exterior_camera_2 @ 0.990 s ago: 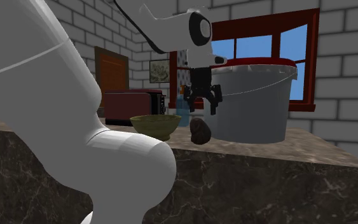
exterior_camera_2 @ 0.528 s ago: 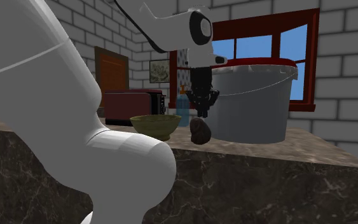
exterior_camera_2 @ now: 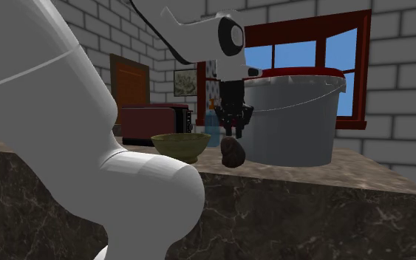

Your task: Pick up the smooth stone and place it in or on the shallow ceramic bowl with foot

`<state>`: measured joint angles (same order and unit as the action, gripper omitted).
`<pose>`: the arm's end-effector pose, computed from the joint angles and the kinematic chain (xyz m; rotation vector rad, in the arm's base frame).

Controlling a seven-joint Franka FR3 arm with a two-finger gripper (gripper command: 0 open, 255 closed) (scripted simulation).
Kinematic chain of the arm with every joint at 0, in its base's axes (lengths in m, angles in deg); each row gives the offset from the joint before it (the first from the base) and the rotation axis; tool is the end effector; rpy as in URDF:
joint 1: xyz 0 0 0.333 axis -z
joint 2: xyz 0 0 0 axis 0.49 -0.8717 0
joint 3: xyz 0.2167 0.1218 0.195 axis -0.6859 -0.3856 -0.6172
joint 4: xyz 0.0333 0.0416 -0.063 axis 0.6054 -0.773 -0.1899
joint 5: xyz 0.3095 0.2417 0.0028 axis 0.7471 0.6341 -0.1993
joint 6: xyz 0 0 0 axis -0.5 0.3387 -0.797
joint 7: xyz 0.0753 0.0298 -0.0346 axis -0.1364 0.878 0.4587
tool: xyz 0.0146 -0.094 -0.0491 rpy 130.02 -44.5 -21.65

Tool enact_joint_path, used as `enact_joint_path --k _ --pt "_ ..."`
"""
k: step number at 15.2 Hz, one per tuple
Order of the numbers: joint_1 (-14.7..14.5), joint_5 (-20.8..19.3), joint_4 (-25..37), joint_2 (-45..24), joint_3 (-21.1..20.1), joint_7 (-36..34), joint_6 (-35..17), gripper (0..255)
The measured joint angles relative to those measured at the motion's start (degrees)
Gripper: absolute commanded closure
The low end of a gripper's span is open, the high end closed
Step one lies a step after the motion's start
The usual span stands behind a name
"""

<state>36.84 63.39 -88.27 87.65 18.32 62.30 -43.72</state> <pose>0.3701 -0.0840 0.5382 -3.0338 0.7164 -0.2493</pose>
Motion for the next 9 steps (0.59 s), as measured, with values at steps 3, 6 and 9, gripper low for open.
enact_joint_path --k 3,6,9 --pt "0.2 -0.4 -1.5 3.8 0.7 1.7 2.9 0" --pt "0.3 -0.6 -3.5 5.1 1.1 2.4 2.5 0" --pt "0.3 -0.7 -5.6 4.9 1.2 2.4 0.3 0"
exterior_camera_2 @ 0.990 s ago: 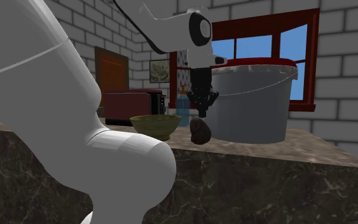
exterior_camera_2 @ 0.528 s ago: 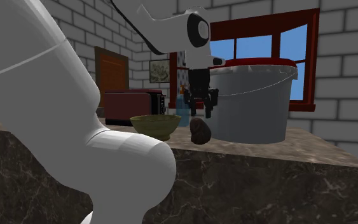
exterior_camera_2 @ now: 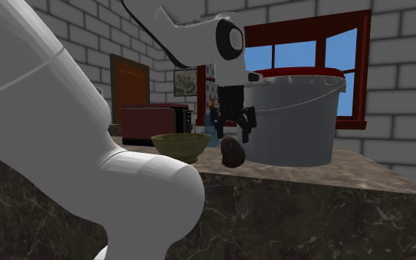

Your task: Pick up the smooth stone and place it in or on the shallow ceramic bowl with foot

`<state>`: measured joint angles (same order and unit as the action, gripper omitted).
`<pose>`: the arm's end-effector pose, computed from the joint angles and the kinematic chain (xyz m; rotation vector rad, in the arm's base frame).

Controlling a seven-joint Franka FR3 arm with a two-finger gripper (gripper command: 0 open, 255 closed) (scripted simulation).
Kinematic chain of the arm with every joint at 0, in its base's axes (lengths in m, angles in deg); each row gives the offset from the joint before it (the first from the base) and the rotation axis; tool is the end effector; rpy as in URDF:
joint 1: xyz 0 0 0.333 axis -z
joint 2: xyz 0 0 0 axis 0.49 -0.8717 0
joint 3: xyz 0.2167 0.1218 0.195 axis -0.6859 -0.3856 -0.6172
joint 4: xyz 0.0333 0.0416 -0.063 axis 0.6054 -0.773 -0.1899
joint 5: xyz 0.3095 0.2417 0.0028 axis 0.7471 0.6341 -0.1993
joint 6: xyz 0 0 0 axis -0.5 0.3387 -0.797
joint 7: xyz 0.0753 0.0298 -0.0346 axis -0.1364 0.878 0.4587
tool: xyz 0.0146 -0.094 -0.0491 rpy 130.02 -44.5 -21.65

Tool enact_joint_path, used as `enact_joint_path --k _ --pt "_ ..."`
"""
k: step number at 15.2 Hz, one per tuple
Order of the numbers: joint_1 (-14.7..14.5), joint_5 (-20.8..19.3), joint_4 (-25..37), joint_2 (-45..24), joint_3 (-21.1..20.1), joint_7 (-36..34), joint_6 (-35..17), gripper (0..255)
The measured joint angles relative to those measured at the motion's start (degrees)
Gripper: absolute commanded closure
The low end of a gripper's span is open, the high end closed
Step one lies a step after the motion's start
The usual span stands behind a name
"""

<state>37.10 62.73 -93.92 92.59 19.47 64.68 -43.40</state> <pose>0.3412 -0.0875 0.5197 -3.0435 0.6728 -0.2204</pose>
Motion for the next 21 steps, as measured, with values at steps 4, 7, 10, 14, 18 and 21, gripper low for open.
enact_joint_path --k 4,7,10,14,18,21 --pt "0.1 -0.1 -1.5 -0.5 0.2 0.2 -2.0 0" --pt "0.1 -0.1 -1.6 -0.6 0.2 0.1 -2.1 0" --pt "0.1 -0.1 -1.6 -0.6 0.2 0.1 -2.2 255" --pt "0.1 -0.1 -1.6 -0.6 0.2 0.1 -2.2 255" --pt "0.1 -0.1 -1.6 -0.6 0.2 0.1 -2.2 255" --pt "0.1 -0.1 -0.7 -0.5 0.2 0.2 -1.3 255"
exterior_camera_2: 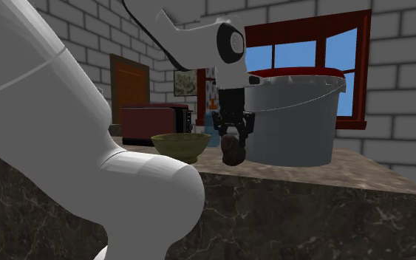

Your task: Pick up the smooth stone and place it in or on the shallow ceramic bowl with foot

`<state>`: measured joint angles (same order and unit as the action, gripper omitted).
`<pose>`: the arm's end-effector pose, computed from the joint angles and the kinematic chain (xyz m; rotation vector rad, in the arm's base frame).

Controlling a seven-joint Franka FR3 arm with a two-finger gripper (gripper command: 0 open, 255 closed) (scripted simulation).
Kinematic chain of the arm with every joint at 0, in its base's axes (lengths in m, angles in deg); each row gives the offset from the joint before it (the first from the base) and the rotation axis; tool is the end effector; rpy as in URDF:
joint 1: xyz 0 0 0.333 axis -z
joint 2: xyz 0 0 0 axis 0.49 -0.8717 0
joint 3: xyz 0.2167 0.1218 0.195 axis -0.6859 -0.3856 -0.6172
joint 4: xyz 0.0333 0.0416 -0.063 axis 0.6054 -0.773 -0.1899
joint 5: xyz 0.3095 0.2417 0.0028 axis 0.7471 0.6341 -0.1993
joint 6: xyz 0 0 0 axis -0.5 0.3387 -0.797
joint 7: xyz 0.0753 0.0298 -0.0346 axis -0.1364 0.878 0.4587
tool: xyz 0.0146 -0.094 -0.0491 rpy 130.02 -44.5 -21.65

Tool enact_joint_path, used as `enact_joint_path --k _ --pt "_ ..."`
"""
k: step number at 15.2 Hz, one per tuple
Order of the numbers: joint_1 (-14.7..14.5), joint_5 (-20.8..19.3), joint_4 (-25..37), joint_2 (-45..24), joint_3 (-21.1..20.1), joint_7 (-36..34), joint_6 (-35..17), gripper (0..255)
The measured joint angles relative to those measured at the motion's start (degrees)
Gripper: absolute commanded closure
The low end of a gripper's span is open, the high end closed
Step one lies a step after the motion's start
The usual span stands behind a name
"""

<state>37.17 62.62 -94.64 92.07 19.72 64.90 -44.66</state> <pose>0.3431 -0.0896 0.5124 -3.0435 0.6725 -0.2208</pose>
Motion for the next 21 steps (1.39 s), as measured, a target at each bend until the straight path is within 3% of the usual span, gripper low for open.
enact_joint_path --k 21 --pt "-0.4 0.7 17.2 -1.7 -0.8 -0.1 15.5 255"
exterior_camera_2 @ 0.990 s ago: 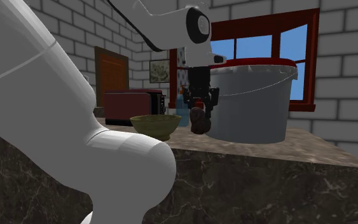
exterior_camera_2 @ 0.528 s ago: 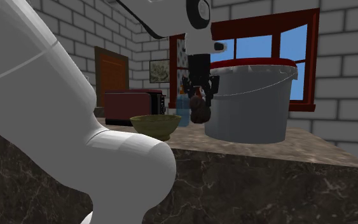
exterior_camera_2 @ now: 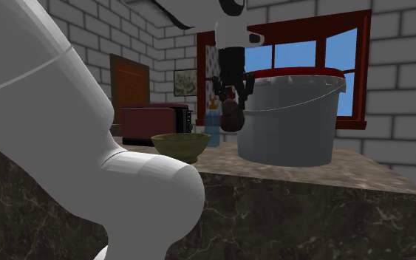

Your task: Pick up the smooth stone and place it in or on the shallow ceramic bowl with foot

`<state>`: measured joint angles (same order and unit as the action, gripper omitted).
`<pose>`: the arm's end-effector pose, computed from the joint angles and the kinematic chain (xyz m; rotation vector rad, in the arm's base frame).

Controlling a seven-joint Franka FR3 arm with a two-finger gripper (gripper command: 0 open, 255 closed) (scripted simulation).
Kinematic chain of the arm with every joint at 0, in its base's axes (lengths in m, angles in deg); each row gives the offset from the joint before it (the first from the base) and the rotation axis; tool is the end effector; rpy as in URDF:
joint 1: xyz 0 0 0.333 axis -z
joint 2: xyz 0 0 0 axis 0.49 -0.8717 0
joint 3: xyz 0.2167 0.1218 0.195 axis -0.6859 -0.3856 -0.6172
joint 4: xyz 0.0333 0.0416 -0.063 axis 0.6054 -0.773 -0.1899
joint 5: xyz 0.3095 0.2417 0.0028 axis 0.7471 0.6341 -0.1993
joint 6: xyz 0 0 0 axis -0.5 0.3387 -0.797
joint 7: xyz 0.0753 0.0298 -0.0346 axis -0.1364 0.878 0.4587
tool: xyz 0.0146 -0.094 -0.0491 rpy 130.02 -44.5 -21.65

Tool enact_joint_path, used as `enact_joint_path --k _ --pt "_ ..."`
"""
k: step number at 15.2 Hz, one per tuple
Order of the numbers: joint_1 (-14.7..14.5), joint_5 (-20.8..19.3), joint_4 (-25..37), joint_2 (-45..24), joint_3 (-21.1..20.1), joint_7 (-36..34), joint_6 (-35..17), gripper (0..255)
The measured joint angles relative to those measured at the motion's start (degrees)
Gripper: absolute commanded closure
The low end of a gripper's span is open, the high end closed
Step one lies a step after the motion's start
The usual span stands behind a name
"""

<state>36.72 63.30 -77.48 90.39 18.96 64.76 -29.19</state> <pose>0.3437 -0.0884 0.6220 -3.0436 0.6723 -0.2211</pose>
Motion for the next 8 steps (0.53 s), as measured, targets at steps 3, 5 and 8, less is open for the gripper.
enact_joint_path --k 3,5,8 --pt "0.0 0.0 2.8 -0.7 0.1 0.2 2.1 255" --pt "-0.1 0.1 4.7 -1.1 0.0 0.1 3.6 255" --pt "-0.1 0.2 7.7 -2.0 -0.1 0.1 5.7 255"
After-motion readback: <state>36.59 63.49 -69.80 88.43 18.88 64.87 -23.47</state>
